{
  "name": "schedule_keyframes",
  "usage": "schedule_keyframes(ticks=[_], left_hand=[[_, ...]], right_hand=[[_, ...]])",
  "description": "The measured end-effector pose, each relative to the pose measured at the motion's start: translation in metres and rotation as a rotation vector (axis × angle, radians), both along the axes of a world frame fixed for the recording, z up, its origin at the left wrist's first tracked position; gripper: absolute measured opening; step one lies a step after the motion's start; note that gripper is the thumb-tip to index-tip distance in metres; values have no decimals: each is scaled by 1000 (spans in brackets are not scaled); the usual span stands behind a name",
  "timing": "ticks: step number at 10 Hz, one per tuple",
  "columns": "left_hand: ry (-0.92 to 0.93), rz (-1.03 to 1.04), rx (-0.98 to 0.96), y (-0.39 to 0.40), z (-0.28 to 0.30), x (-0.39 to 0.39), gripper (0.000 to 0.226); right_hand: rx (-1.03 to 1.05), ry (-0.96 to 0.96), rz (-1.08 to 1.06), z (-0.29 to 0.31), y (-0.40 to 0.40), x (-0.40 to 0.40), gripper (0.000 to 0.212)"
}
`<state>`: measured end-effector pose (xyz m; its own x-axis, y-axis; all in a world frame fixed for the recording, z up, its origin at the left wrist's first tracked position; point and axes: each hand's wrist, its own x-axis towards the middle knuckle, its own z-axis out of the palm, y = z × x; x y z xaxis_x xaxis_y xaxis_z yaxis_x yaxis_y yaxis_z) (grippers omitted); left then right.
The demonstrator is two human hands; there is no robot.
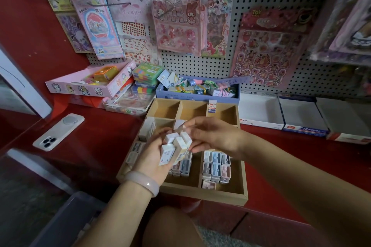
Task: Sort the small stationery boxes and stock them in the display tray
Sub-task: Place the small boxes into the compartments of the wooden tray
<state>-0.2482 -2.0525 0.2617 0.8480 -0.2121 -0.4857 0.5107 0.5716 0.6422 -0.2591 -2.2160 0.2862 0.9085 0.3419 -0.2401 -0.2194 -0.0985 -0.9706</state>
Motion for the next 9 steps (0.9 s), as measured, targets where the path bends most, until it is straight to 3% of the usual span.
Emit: schedule_keyframes(ticks=[1, 2, 4, 5, 6, 7, 8, 9], left_hand=[[-181, -63, 182, 0, -2, -4, 23], [-257, -76, 262, -3, -1, -6, 27], [-163, -108, 73, -6, -7, 5, 29], [-172, -121, 93, -4, -5, 6, 28], [-215, -85, 180, -1, -6, 3, 37], [-207, -104, 146, 0, -7, 4, 44], [-205, -132, 114, -1, -7, 6, 56], [-172, -105, 112, -3, -8, 9, 39]], right_hand=[[23, 7, -52, 2, -1, -1, 24], [22, 2, -133, 8, -3, -3, 20], [-38, -49, -285, 12, -19, 3, 4], [14, -49, -366, 11, -33, 5, 7], [-168, -161, -450, 4, -52, 13, 9], [-794, -397, -426, -10, -79, 24, 18], [-1087, -447, -293, -26, -87, 31, 20], [-1157, -448, -250, -44, -76, 39, 17]])
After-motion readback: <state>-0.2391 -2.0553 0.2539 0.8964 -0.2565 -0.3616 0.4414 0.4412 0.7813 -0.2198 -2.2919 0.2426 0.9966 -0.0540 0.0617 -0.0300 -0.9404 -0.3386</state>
